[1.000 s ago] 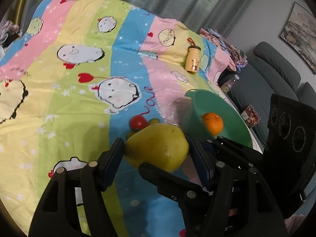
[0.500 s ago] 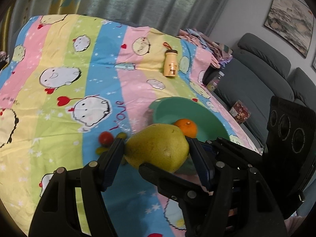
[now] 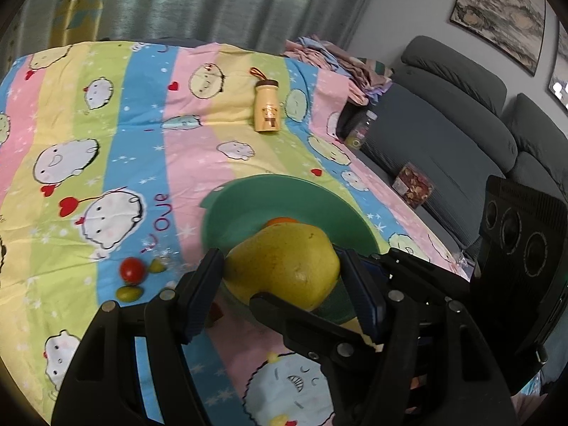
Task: Organize fruits
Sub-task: 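Carry the pear into the green basin and open the right gripper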
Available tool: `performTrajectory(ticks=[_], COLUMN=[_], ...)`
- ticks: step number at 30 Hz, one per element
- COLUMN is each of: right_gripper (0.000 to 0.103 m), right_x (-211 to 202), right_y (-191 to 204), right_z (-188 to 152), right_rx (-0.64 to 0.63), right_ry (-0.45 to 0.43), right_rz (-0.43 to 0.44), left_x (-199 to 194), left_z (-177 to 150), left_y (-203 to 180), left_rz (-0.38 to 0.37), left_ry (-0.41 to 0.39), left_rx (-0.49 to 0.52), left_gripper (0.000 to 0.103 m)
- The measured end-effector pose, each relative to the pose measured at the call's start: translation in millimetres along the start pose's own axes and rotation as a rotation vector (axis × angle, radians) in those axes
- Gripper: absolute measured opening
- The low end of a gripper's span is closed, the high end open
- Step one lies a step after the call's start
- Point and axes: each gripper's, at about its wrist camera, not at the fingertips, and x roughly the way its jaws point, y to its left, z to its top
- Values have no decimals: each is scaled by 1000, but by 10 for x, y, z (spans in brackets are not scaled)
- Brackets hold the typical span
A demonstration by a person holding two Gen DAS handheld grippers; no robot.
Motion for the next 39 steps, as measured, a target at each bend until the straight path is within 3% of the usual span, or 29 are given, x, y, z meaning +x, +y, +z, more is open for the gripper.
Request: performTrajectory(ticks=[9,19,33,39], right_gripper=[62,62,62,62], right_x=[8,163,462,541], right_y=[-371,-721,-770,-725], right_z=[62,159,78,57], right_rx=[49,87,83,66], right_ry=[17,109,232,253], right_rz=[-18,-17,-15,-43], left_x=[339,687,900,946], left_z=[184,290,200,178], left_y=[-112,-32,175,181], left_rz=[-36,-108,-88,-36], left_ry=[52,116,183,192], left_rx=[10,-88,-138,-113], left_gripper=[68,67,67,67])
